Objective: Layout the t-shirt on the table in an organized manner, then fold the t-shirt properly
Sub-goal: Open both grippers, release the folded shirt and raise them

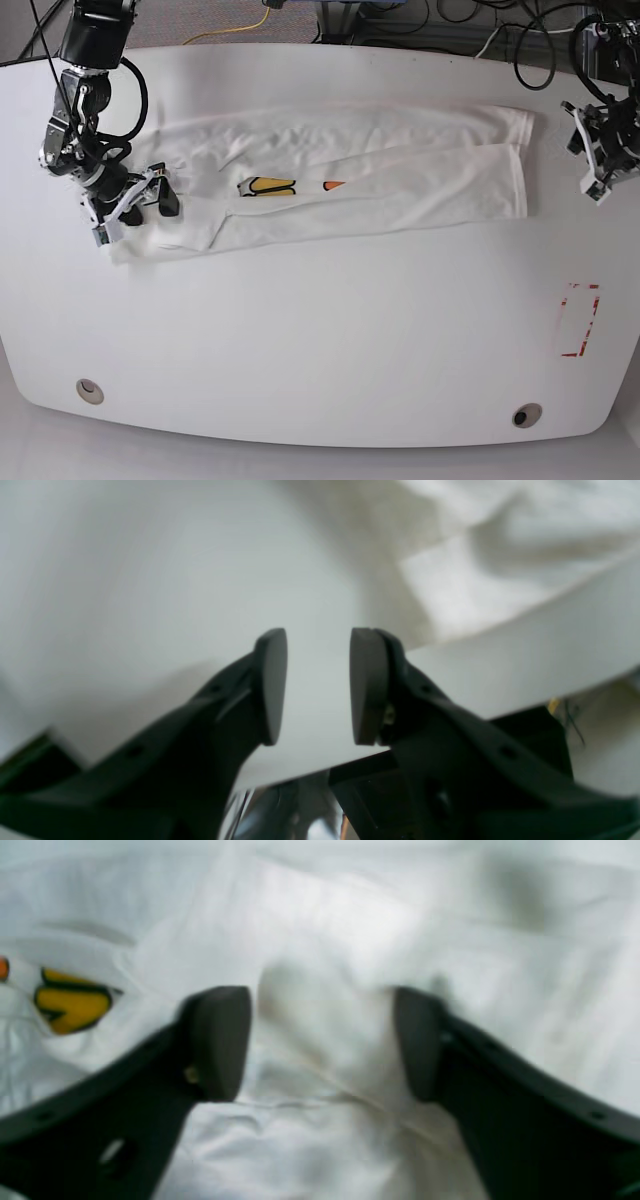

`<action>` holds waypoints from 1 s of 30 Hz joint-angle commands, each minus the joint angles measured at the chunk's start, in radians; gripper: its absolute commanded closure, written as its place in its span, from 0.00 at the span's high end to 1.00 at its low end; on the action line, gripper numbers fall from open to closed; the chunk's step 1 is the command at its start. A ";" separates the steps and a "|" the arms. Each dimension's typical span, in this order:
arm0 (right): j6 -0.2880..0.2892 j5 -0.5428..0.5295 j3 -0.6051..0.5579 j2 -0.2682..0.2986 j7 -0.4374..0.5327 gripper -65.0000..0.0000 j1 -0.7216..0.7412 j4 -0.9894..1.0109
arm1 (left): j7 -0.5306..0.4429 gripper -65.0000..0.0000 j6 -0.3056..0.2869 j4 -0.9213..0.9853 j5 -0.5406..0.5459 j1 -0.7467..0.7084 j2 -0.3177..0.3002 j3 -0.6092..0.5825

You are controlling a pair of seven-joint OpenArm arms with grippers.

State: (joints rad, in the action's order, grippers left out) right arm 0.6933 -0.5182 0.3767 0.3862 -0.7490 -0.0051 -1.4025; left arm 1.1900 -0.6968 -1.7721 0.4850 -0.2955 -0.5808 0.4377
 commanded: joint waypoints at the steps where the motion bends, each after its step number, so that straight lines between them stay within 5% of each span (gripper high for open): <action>1: 0.005 -0.013 0.025 -0.003 -0.007 0.87 0.007 -0.107 | -0.006 0.37 -0.001 -0.022 0.008 0.032 -0.020 0.023; 4: 0.005 -0.012 0.049 -0.016 -0.059 0.95 -0.002 -0.217 | -0.006 0.37 -0.001 -0.036 0.007 0.072 -0.018 0.031; 9: 0.005 -0.010 0.054 -0.040 -0.143 0.96 0.017 -0.349 | -0.006 0.37 -0.001 -0.044 0.007 0.127 -0.001 0.029; 15: 0.005 -0.001 0.048 -0.082 -0.205 0.96 0.086 -0.366 | -0.006 0.37 -0.001 -0.042 0.005 0.223 0.086 0.026; 25: 0.005 0.158 -0.032 -0.111 -0.206 0.95 0.173 -0.252 | 0.041 0.37 -0.001 -0.051 0.005 0.287 0.270 0.056; 30: 0.005 0.123 -0.032 -0.108 -0.208 0.75 0.119 -0.298 | 0.100 0.37 -0.001 -0.070 0.005 0.284 0.336 0.197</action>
State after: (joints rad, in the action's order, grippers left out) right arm 0.6968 -0.3740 0.3405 0.2657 -0.9703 0.1158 -1.6688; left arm 1.2934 -0.6979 -1.8225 0.4934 -0.0235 -0.2325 0.5926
